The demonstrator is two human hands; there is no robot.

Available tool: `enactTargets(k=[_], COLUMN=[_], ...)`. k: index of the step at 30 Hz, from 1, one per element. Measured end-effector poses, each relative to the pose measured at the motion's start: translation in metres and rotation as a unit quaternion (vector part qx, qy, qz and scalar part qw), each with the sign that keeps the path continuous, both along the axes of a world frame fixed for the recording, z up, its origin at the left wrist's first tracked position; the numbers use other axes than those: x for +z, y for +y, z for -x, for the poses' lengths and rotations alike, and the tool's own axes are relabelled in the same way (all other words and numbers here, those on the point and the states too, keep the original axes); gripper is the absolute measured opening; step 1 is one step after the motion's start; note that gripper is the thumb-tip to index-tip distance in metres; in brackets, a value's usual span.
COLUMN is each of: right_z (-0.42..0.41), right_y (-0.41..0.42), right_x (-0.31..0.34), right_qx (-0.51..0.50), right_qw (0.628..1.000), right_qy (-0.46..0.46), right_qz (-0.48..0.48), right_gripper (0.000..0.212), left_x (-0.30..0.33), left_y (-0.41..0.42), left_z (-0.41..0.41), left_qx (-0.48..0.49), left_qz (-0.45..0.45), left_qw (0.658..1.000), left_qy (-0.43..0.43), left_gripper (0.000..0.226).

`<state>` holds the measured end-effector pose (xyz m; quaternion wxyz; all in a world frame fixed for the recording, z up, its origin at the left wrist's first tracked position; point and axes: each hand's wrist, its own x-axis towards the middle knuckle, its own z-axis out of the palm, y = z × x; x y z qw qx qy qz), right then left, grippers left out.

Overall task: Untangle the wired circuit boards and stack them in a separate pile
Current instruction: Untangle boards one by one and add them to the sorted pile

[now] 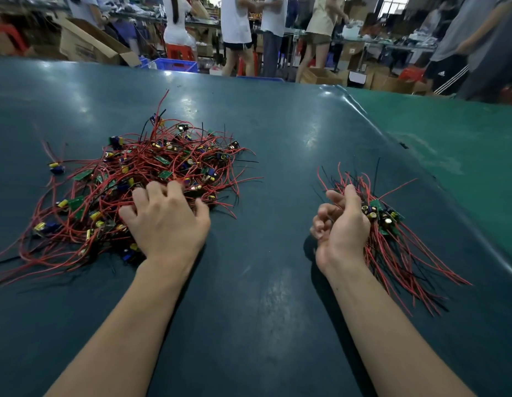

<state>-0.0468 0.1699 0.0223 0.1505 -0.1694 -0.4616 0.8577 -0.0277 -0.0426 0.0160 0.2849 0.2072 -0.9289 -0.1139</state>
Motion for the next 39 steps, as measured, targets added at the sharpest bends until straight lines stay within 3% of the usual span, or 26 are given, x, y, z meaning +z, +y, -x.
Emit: enactTargets(k=[3,9,11,13,15,17,19,22,24,28,33,36,37,39], right_z=[-0.001,-0.001,-0.001,-0.002,-0.006,-0.015,-0.02,-0.021,-0.02,-0.015,-0.009,-0.012,-0.014,-0.016], right_y=[-0.001,-0.001,-0.001,-0.002,-0.007,-0.016,-0.023,-0.024,-0.022,-0.019,-0.008,-0.009,-0.01,-0.015], right_x=[-0.001,-0.003,-0.003,-0.001,0.0,-0.001,-0.007,-0.008,-0.005,-0.001,0.008,0.009,0.008,0.006], right_qx=[0.002,0.016,0.023,0.058,0.172,0.328,0.415,0.391,0.347,0.255,0.166,0.193,0.21,0.227], right_qw=[1.0,1.0,0.999,0.997,0.98,0.932,0.888,0.891,0.906,0.955,0.983,0.98,0.976,0.971], right_qy=[0.007,0.01,0.007,0.01,0.022,0.052,0.09,0.154,0.172,0.135,0.051,0.036,0.044,0.06], right_qz=[-0.006,-0.016,-0.029,-0.052,-0.096,-0.145,-0.177,-0.174,-0.171,-0.065,0.053,0.04,0.02,-0.036], right_gripper=[0.035,0.038,0.038,0.035,0.024,0.014,0.043,0.058,0.05,0.013,0.005,0.016,0.021,0.03], left_x=[-0.003,-0.003,0.0,0.005,0.009,0.011,0.01,0.001,-0.001,0.001,-0.008,-0.011,-0.01,-0.007], left_y=[-0.001,-0.003,-0.003,-0.001,0.002,0.009,0.019,0.04,0.051,0.057,0.054,0.058,0.059,0.06], left_z=[-0.003,-0.007,-0.009,-0.01,-0.011,-0.012,-0.014,-0.015,-0.015,-0.017,-0.019,-0.017,-0.015,-0.012], left_qx=[0.009,-0.033,-0.058,-0.119,-0.205,-0.292,-0.382,-0.488,-0.52,-0.476,-0.511,-0.485,-0.469,-0.455], left_qz=[0.013,0.005,-0.014,-0.008,0.027,0.038,0.033,0.022,0.005,0.0,-0.035,-0.142,-0.199,-0.305], left_qw=[0.999,0.999,0.997,0.976,0.925,0.879,0.85,0.817,0.806,0.826,0.834,0.858,0.857,0.831], left_qy=[-0.043,-0.044,0.042,0.182,0.32,0.375,0.362,0.306,0.283,0.301,0.203,0.09,0.074,0.093], left_gripper=[0.029,0.022,0.02,0.017,0.015,0.015,0.016,0.016,0.019,0.017,0.03,0.043,0.049,0.038])
